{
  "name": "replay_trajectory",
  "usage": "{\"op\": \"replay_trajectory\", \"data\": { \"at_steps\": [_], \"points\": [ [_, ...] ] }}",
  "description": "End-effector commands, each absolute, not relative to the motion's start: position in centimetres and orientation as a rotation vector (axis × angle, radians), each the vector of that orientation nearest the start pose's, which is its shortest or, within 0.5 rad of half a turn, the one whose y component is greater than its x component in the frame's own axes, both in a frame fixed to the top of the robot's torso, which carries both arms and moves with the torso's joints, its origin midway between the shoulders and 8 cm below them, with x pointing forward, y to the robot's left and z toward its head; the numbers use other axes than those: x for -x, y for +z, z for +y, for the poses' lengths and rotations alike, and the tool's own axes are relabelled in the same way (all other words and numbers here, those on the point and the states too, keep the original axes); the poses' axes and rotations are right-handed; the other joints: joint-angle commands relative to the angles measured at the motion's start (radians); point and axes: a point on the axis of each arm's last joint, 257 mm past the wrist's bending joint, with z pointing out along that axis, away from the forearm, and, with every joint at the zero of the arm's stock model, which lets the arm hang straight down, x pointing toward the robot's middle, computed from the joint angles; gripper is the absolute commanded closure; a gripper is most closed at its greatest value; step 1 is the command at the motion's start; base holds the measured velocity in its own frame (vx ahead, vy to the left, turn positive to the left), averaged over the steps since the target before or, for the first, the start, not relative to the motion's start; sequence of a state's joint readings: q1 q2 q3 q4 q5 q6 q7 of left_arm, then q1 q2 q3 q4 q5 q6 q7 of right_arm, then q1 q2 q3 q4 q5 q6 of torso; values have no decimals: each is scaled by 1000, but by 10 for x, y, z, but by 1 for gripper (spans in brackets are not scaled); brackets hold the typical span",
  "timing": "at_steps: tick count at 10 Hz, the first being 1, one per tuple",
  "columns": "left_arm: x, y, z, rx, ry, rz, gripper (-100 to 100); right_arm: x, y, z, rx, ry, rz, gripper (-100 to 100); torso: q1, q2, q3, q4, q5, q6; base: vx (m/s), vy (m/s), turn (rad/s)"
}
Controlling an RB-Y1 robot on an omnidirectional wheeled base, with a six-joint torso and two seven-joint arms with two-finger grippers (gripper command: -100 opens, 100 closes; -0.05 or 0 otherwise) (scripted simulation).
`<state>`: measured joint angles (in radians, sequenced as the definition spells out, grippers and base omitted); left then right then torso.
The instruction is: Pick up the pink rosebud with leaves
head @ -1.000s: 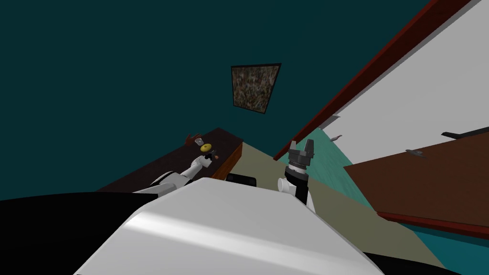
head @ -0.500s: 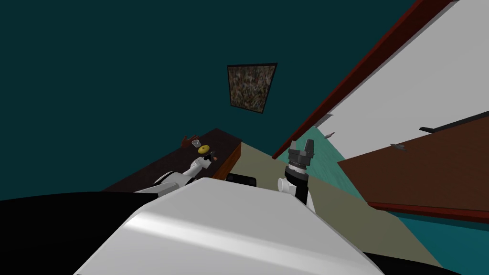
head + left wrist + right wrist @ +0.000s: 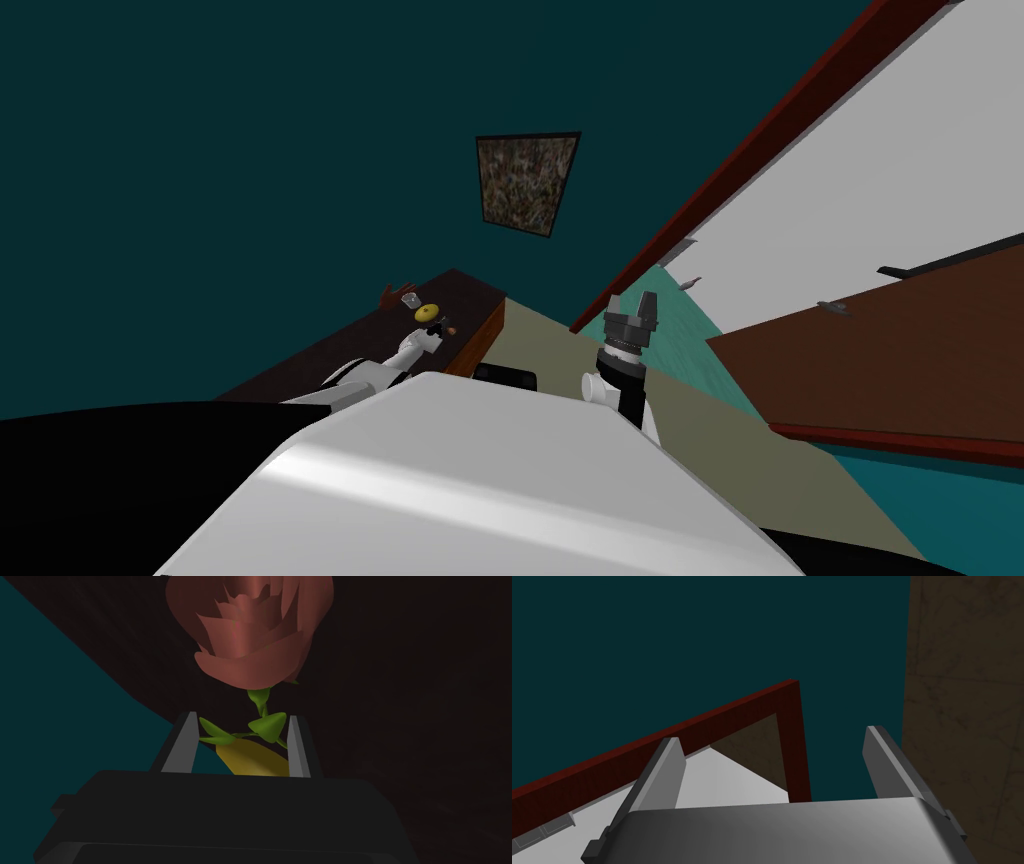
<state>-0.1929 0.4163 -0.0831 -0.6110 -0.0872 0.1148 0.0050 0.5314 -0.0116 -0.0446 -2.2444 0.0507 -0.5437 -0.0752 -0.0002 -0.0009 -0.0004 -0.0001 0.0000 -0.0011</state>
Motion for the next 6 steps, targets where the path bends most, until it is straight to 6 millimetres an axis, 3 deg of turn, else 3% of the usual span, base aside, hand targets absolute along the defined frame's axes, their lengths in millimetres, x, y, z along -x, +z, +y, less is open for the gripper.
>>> {"op": "replay_trajectory", "data": {
  "at_steps": [1,2,3,6],
  "points": [
    [-409,-533,474,1408,-196,1914,100,-339,7,-290,-656,1282,646,0,0,0,0,0,0,0,0,0,0],
    [-409,-533,474,1408,-196,1915,0,-339,7,-290,-656,1282,646,0,0,0,0,0,0,0,0,0,0],
    [-412,-530,472,1397,-200,1922,100,-339,7,-290,-656,1282,646,0,0,0,0,0,0,0,-5,-8,97],
    [-422,-522,460,1366,-216,1948,100,-339,7,-290,-656,1282,646,0,-2,2,1,0,0,-1,-13,-28,135]
  ]
}}
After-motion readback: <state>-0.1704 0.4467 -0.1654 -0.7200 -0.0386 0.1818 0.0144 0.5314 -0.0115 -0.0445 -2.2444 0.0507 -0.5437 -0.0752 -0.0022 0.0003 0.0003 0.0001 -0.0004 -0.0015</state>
